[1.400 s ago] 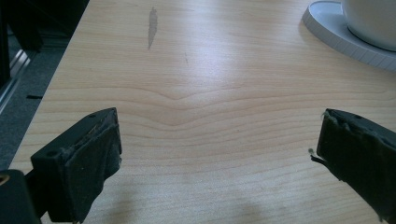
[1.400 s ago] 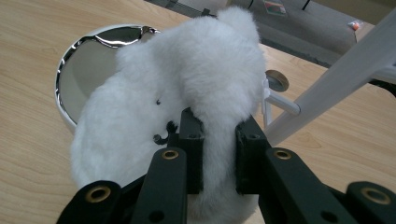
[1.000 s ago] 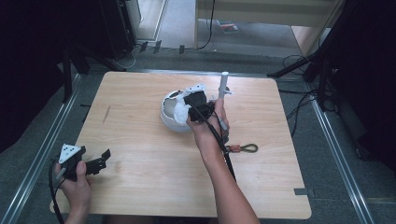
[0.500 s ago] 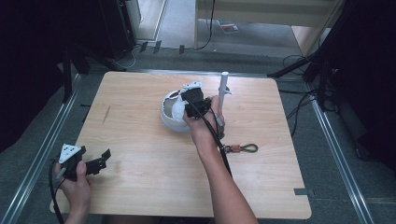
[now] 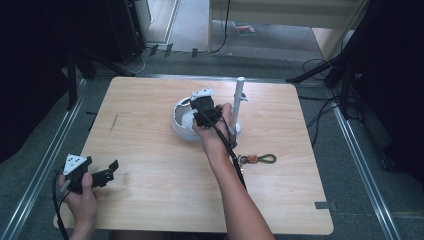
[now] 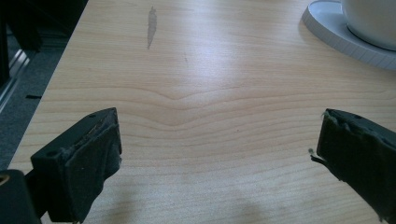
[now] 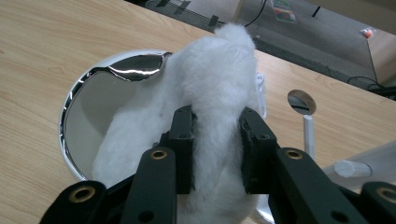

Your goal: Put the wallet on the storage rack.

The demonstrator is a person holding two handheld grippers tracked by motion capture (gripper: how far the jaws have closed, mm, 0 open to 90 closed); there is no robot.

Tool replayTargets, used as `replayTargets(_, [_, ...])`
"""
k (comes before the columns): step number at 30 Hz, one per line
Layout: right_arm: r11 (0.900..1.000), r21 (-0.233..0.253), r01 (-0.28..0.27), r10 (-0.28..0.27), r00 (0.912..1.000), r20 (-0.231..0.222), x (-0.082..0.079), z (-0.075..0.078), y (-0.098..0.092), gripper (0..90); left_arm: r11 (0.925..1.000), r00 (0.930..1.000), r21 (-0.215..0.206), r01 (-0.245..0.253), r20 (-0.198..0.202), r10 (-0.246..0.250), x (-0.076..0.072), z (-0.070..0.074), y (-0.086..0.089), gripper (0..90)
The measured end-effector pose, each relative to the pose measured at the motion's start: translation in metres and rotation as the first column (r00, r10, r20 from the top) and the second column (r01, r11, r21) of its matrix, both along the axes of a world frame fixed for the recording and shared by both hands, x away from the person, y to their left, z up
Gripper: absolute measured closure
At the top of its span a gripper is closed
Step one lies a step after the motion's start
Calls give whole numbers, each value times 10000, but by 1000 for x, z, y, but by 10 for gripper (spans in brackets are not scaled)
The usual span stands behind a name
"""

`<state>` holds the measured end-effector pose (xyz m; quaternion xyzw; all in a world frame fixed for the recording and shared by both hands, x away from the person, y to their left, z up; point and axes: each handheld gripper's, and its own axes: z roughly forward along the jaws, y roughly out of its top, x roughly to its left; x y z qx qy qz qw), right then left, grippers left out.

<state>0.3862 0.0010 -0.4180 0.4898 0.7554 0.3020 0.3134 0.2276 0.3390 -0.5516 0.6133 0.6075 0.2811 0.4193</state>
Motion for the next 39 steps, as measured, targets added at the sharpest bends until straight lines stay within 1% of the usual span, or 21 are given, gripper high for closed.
replayTargets(2, [10000,-21,-50,50,10000,27,1,-1,1,708,10000,10000,2,3,0,-3,0,0,0,6])
replayTargets(6, [10000,3,-69,69,10000,-57,2,-6,3,706,10000,10000,7,9,3,-9,0,0,0,5])
replayTargets(9, [9998,-104,-192,192,9998,-16,3,-9,5,703,10000,10000,6,9,3,-9,0,0,0,5])
replayTargets(15, [9979,-356,-540,534,9984,-188,6,-19,11,693,10000,10000,-1,14,9,-14,0,0,0,5])
replayTargets(18, [9977,-427,-532,525,9985,-173,7,-24,15,686,10000,10000,-26,36,31,-36,0,0,0,5])
replayTargets(21, [9981,-231,-570,564,9981,-247,8,-24,13,657,10000,10000,-9,43,21,-43,0,0,0,6])
replayTargets(23, [9983,123,-567,570,9978,-325,7,-22,10,605,10000,10000,8,59,-7,-59,0,0,0,6])
replayTargets(24, [9973,455,-571,586,9977,-330,6,-19,9,567,10000,10000,7,53,-24,-53,0,0,0,5])
replayTargets(26, [9956,699,-620,649,9971,-388,2,-14,7,510,10000,10000,32,30,-50,-30,0,0,-1,5])
replayTargets(28, [9943,701,-800,828,9958,-385,-3,-8,4,450,10000,10000,63,39,-62,-38,1,0,-1,5])
replayTargets(30, [9945,689,-792,817,9960,-353,-5,-6,3,436,10000,10000,48,37,-51,-36,0,0,-1,5])
replayTargets(34, [9913,1008,-848,893,9952,-409,-13,1,-4,384,10000,10000,0,48,-14,-48,0,0,0,5])
replayTargets(39, [9857,1212,-1172,1243,9909,-526,-23,3,-9,345,10000,10000,-3,40,-40,-40,0,0,0,5])
